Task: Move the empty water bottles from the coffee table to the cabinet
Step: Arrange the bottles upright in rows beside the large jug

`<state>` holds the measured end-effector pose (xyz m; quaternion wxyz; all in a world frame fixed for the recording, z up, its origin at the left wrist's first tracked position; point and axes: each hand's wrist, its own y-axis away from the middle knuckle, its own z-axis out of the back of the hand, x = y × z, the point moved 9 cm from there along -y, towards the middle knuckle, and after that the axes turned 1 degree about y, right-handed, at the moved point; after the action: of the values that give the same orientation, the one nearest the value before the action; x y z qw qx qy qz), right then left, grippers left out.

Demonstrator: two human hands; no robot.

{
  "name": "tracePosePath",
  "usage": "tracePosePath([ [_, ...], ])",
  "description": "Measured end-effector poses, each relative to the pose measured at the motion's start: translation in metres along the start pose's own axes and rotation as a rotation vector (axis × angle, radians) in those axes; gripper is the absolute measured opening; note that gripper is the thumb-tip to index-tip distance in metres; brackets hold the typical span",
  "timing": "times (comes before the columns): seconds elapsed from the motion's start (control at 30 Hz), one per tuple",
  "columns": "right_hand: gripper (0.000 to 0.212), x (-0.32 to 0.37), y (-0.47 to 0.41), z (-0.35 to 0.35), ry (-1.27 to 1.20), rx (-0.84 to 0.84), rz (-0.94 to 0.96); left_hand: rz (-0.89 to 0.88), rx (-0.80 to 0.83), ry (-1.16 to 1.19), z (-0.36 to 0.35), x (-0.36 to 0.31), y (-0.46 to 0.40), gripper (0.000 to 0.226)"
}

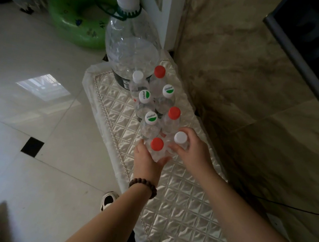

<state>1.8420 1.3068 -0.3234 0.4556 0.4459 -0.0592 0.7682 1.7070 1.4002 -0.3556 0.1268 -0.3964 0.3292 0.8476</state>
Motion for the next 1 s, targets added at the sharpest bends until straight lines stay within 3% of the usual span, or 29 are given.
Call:
tracePosePath([
  [0.1,0.07,-0.009,0.005,-0.002,-0.11,0.068,-0.021,0.033,0.1,-0.019,0.003,0.012,0.003,0.112],
  [0.17,0.067,-0.013,0.007,0.002,-0.214,0.072,-0.03,0.047,0.158,-0.062,0.008,0.025,0.003,0.111],
  [0.3,0.05,-0.021,-0.005,0.017,-0.301,0.003,-0.12,0.116,0.165,-0.119,0.029,0.05,-0.01,0.075],
  [0.43,0.058,-0.039,-0.04,0.001,-0.392,0.097,-0.258,0.352,0.089,0.368,0.033,0.051,-0.028,0.053],
  [0.53,0.053,-0.051,-0.061,-0.029,-0.574,0.244,-0.416,0.401,0.174,0.526,0.014,0.029,-0.041,0.063],
  [0.63,0.062,-0.05,-0.07,-0.054,-0.69,0.408,-0.449,0.376,0.228,0.464,-0.003,0.02,-0.047,0.092],
  [0.73,0.057,-0.051,-0.073,-0.06,-0.668,0.437,-0.44,0.376,0.172,0.429,-0.003,0.026,-0.051,0.114],
  [1.0,0.059,-0.053,-0.072,-0.061,-0.58,0.404,-0.461,0.322,0.083,0.453,0.002,0.023,-0.051,0.071],
])
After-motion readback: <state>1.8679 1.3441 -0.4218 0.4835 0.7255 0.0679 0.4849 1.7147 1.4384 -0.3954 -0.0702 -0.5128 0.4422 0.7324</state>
